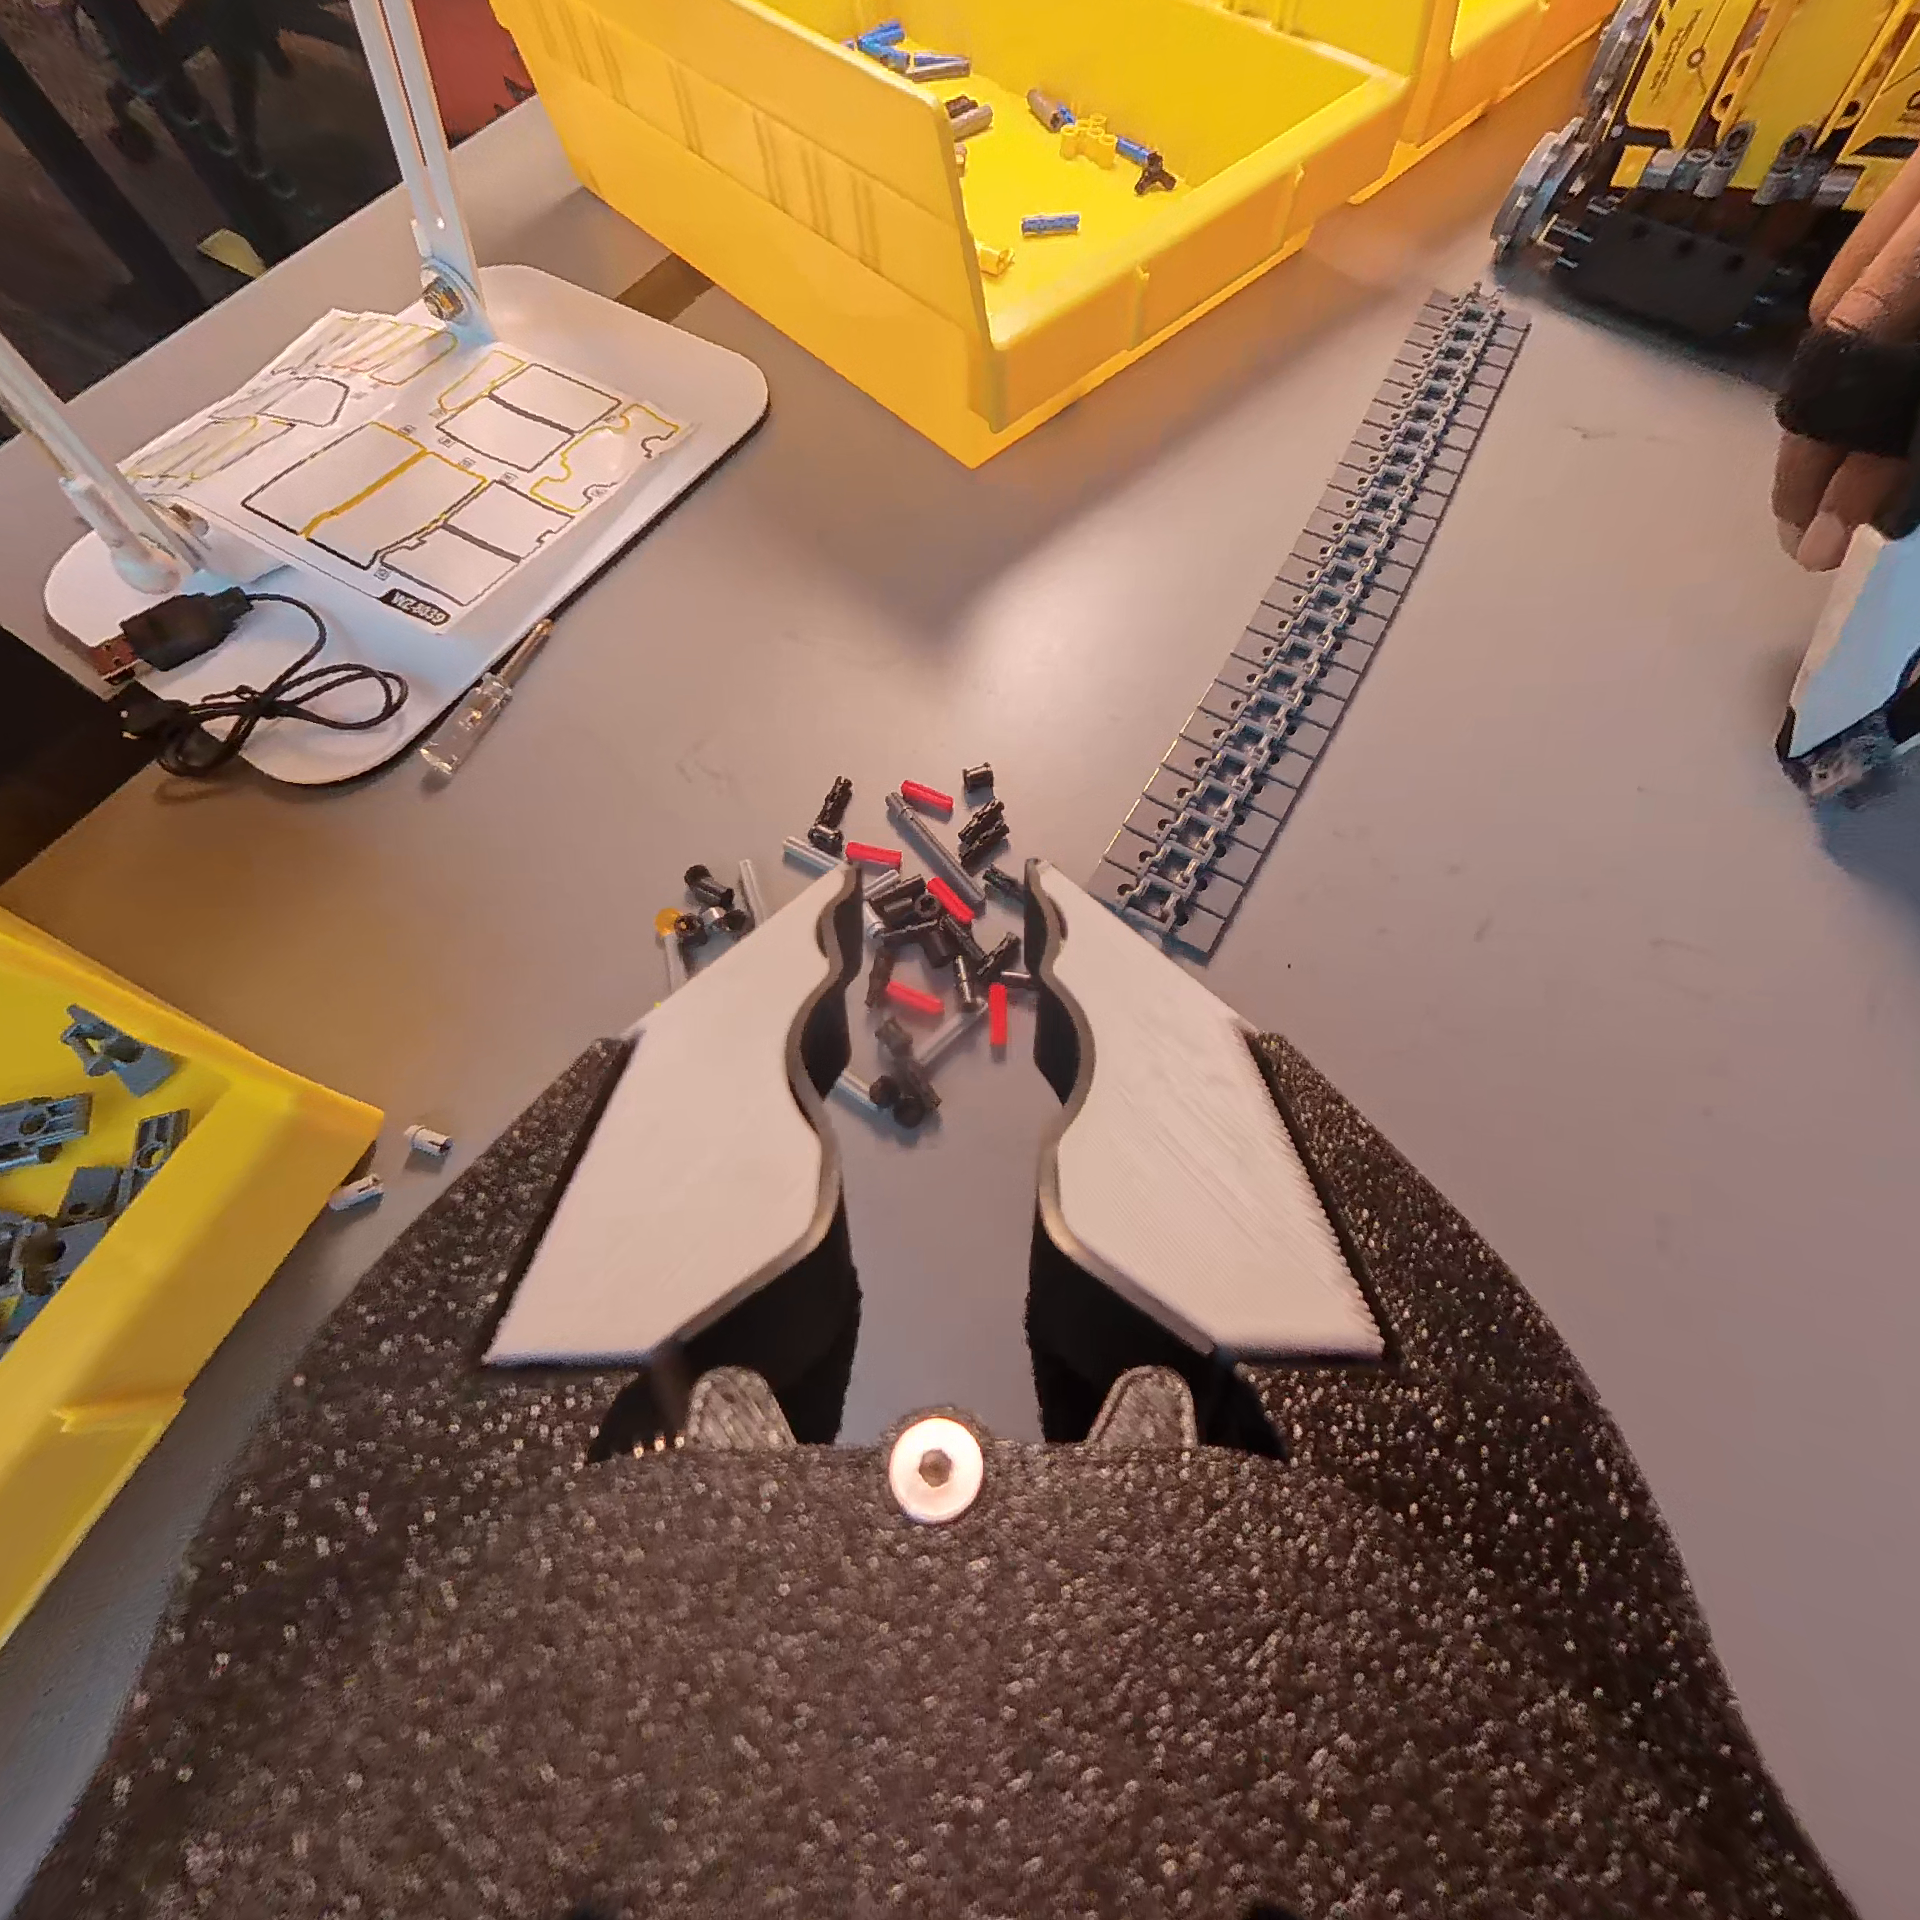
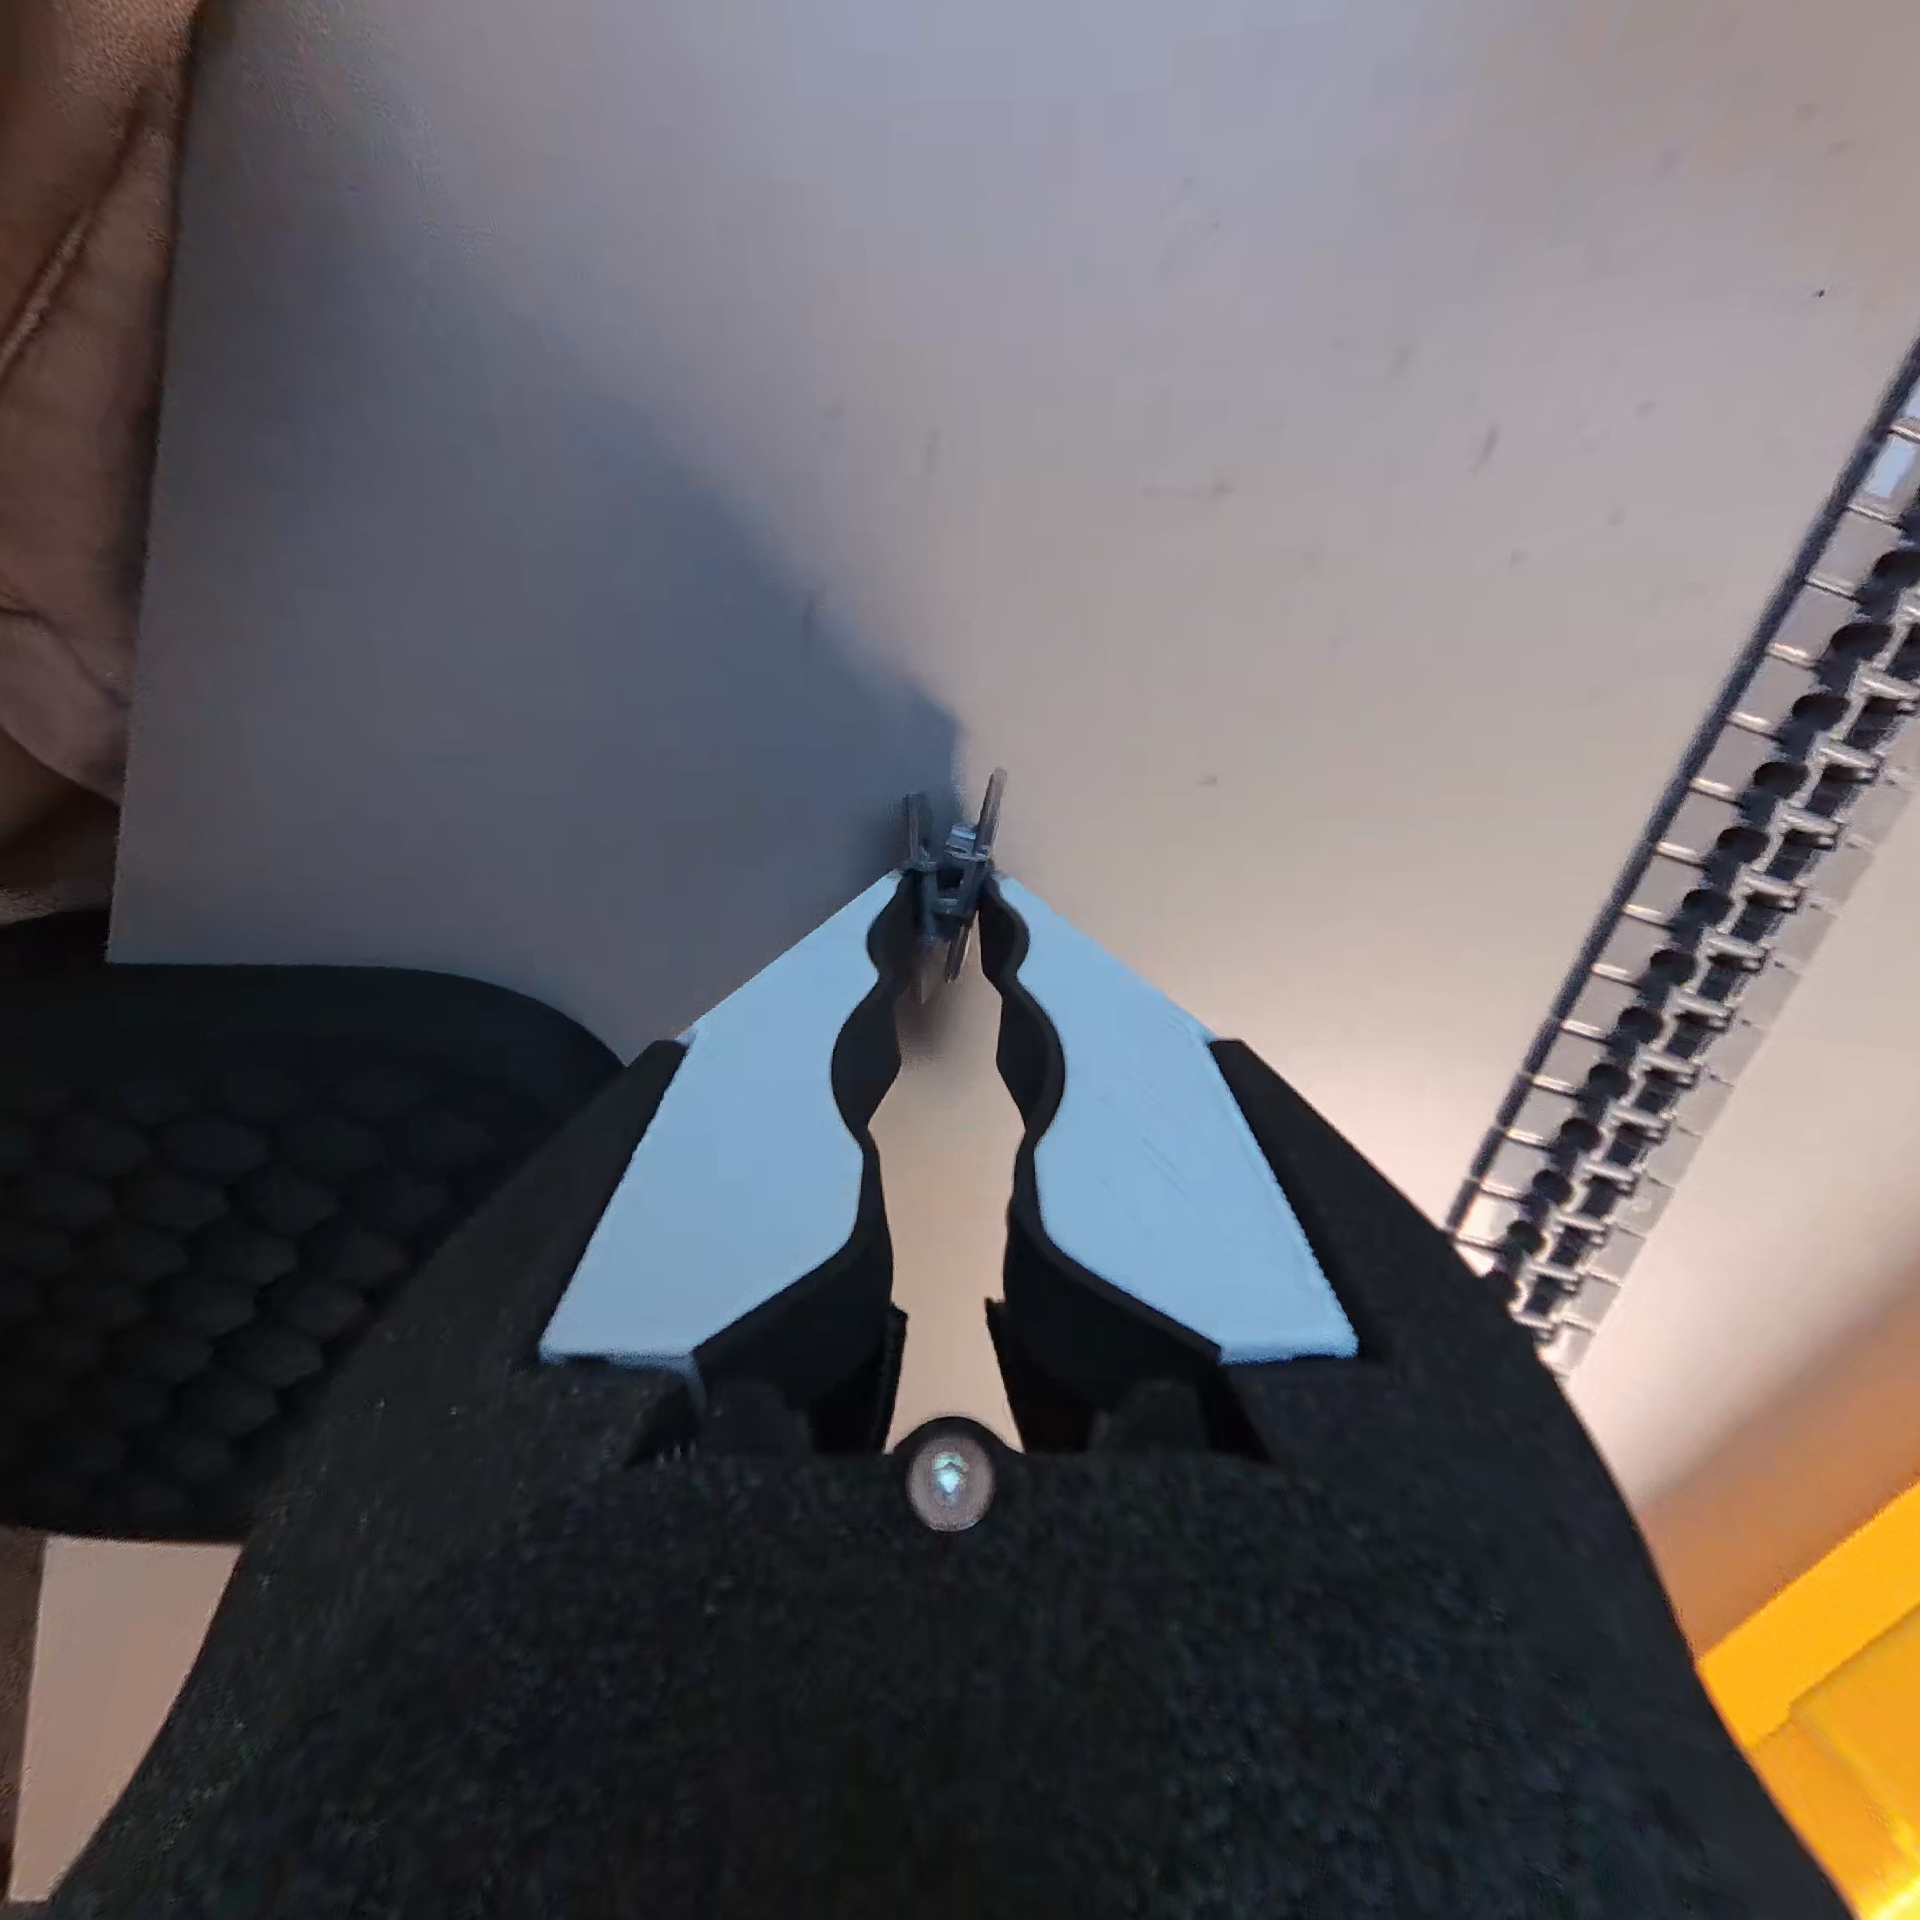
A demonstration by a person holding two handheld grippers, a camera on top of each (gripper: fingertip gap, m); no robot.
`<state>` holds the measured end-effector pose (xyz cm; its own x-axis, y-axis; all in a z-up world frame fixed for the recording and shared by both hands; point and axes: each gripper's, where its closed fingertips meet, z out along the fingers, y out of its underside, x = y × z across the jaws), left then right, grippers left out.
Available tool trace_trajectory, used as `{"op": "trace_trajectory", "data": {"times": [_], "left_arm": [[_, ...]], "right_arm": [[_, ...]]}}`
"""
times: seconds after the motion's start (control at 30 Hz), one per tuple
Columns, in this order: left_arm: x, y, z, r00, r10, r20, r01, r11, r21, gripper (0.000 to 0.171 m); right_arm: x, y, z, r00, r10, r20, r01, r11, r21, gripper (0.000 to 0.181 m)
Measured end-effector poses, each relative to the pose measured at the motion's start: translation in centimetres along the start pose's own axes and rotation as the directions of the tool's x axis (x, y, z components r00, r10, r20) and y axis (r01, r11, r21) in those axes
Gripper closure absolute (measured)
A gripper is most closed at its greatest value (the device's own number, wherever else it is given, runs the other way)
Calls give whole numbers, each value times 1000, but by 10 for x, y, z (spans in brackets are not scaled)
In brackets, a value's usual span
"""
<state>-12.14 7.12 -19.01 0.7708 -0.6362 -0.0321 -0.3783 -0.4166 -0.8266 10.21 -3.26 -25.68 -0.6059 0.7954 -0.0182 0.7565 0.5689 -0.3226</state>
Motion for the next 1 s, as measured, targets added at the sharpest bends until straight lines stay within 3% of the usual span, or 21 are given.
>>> {"op": "trace_trajectory", "data": {"times": [0.07, 0.17, 0.27, 0.37, 0.57, 0.67, 0.8, 1.0], "left_arm": [[13, -5, 0, 998, -9, -56, 10, 1000, 21, 141], [53, -25, -3, 973, 4, -231, 22, 994, 111, 135], [105, -46, -15, 903, 101, -417, -2, 973, 230, 129], [141, -51, -23, 850, 227, -475, -91, 952, 292, 128], [157, -32, -10, 831, 381, -405, -300, 920, 251, 136], [162, -26, -13, 803, 403, -438, -325, 914, 244, 152], [164, -26, -17, 790, 420, -446, -345, 907, 243, 160], [162, -30, -19, 792, 437, -426, -357, 898, 257, 161]], "right_arm": [[3, -3, -2, 999, 38, -40, -35, 998, 57, 172], [26, -24, -20, 975, 151, -162, -106, 960, 260, 172], [51, -50, -47, 931, 302, -206, -168, 854, 493, 172], [67, -71, -63, 906, 383, -180, -196, 756, 624, 172], [72, -101, -56, 932, 324, -161, -153, 756, 636, 172], [69, -106, -52, 947, 279, -158, -125, 775, 619, 172], [63, -109, -52, 958, 254, -134, -116, 769, 628, 170], [65, -109, -60, 952, 272, -141, -113, 738, 665, 163]]}}
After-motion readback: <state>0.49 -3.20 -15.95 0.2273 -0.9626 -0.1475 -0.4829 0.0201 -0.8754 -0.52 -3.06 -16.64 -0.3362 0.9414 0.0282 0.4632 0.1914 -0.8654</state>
